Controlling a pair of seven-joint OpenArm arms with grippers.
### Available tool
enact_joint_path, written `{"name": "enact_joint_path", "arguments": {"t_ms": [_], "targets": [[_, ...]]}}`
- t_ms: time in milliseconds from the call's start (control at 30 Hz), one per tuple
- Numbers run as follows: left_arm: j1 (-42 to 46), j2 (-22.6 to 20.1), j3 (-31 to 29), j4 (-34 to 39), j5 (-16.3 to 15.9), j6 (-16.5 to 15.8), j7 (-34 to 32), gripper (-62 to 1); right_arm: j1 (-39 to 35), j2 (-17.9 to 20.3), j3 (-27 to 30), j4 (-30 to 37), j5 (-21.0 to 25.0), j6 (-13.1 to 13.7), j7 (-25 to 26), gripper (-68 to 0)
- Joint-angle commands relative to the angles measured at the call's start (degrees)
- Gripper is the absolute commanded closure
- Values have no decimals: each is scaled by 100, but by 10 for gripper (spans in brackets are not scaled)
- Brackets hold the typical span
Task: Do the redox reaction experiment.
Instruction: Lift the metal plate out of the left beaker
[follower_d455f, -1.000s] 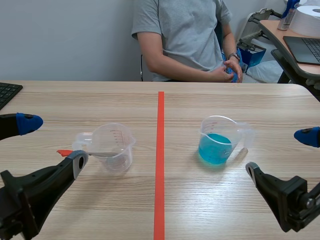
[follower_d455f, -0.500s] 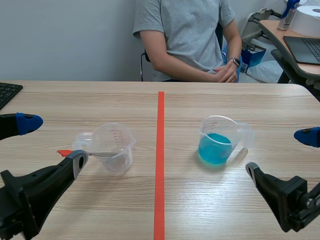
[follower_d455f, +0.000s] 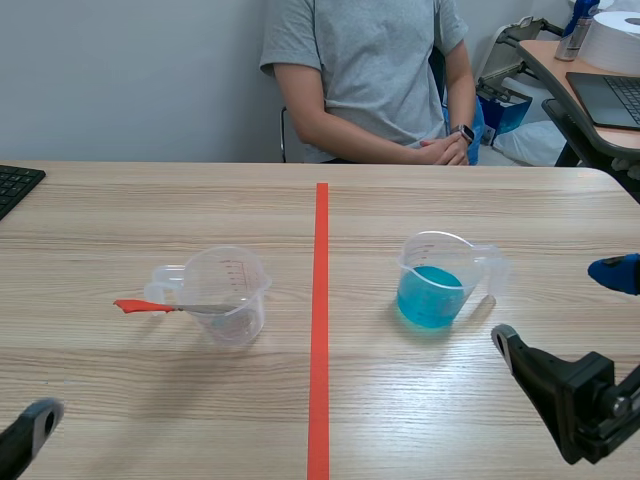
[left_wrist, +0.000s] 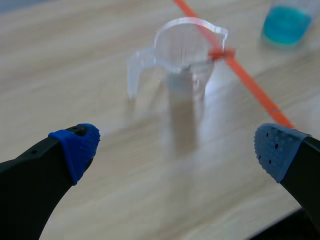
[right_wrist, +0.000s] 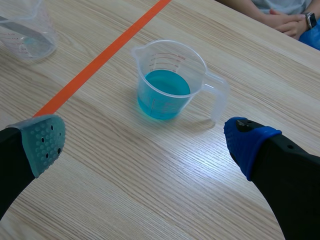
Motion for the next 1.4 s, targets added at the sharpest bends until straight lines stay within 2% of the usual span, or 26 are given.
{"name": "enact_joint_path", "arguments": {"t_ms": [0, 200, 433, 733, 867, 1000, 1133, 1367], "targets": [[229, 85, -24, -81, -20, 42, -83, -623, 52, 17, 7, 96, 42, 7, 90, -679], [745, 463, -44, -710, -17, 131, -74, -623, 52, 17, 7, 96, 39, 7, 87, -679], [767, 800, 37, -1790, -35, 116, -76, -623, 52, 17, 7, 96, 9, 7, 85, -679], [-367, 800, 789, -3423, -17, 120, -74, -623, 70, 22, 7, 96, -138, 9, 109, -679], [-905, 800, 1073, -3926, -17, 120, -74, -623, 68, 33, 7, 96, -155, 11, 109, -679], [-1281, 800, 1193, -4218, -17, 120, -76, -623, 70, 33, 7, 96, -155, 33, 164, -679], [-1451, 800, 1207, -4350, -20, 122, -76, -623, 101, 33, 7, 96, -170, 199, 273, -679], [-1462, 802, 1207, -4360, -20, 122, -76, -623, 341, 33, 4, 96, -468, 468, 376, -679]]}}
